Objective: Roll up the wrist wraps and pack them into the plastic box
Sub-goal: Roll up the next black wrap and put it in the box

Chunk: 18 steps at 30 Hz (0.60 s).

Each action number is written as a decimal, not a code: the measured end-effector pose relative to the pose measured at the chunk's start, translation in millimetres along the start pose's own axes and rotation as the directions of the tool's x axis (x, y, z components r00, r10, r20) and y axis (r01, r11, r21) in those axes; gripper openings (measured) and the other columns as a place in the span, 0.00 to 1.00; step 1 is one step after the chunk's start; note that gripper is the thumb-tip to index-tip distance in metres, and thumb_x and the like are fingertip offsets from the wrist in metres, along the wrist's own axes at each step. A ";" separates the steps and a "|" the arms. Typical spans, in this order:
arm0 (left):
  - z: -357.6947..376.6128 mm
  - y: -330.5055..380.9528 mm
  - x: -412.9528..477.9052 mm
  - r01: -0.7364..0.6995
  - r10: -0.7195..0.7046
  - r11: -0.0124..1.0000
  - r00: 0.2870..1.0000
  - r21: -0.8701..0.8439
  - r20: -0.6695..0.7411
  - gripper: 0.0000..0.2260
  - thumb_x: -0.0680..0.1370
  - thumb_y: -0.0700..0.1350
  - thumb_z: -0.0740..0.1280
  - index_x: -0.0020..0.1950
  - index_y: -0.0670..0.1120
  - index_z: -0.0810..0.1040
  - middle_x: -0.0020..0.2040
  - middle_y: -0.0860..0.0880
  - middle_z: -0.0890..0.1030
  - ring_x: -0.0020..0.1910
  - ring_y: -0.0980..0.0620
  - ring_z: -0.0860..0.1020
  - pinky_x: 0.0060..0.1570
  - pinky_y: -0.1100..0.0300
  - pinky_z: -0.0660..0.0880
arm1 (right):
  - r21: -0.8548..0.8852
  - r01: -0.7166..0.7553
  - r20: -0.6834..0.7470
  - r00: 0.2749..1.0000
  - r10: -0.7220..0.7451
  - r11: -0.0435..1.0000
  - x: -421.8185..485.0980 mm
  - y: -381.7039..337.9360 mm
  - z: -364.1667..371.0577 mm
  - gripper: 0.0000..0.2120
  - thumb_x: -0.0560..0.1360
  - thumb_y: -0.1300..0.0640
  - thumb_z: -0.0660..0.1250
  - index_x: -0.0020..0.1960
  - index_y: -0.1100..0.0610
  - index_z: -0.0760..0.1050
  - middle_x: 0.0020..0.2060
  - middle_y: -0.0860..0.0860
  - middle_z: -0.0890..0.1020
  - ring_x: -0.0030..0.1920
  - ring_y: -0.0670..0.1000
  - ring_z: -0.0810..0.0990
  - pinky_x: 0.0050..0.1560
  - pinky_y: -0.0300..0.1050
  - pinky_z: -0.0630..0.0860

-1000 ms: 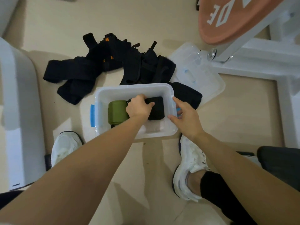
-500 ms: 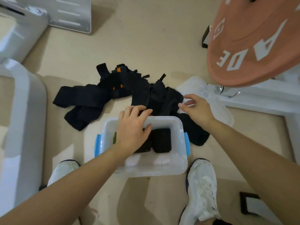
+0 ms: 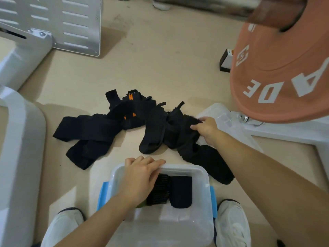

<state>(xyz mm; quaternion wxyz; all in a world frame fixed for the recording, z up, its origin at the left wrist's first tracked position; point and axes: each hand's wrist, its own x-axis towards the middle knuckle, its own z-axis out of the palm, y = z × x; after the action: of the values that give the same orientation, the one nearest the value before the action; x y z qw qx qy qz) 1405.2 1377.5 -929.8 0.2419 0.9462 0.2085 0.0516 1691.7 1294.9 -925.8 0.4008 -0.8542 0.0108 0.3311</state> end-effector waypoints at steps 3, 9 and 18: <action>-9.7 4.7 4.2 0.084 -0.077 0.993 0.994 -0.083 0.079 0.15 0.82 0.50 0.66 0.68 0.60 0.79 0.54 0.60 0.81 0.53 0.56 0.75 0.55 0.57 0.60 | 0.150 0.147 0.040 0.987 -0.155 0.978 -16.4 -28.8 -6.6 0.15 0.76 0.68 0.71 0.60 0.56 0.80 0.56 0.55 0.81 0.59 0.55 0.81 0.63 0.51 0.79; -55.7 22.0 22.5 0.314 -0.314 0.758 0.944 -0.572 0.102 0.22 0.79 0.50 0.72 0.73 0.56 0.74 0.64 0.59 0.78 0.62 0.60 0.75 0.66 0.55 0.73 | 0.311 0.307 0.188 0.908 -0.375 0.899 -83.9 -97.4 -32.6 0.13 0.79 0.70 0.65 0.56 0.56 0.81 0.51 0.52 0.84 0.51 0.51 0.82 0.50 0.47 0.82; -179.8 73.8 63.8 0.195 -0.225 0.554 0.971 -0.809 0.080 0.12 0.82 0.44 0.69 0.65 0.45 0.80 0.56 0.51 0.86 0.53 0.60 0.84 0.59 0.57 0.81 | 0.562 0.260 0.357 0.780 -0.514 0.785 -204.6 -167.5 -73.9 0.18 0.80 0.70 0.61 0.67 0.57 0.75 0.55 0.52 0.82 0.54 0.53 0.82 0.57 0.51 0.82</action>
<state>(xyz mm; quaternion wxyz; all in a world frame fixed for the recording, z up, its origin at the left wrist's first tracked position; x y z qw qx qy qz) 1454.7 1424.0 -736.9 0.6483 0.6977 0.2770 0.1273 1620.7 1306.9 -660.9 0.6509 -0.5952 -0.1911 0.4307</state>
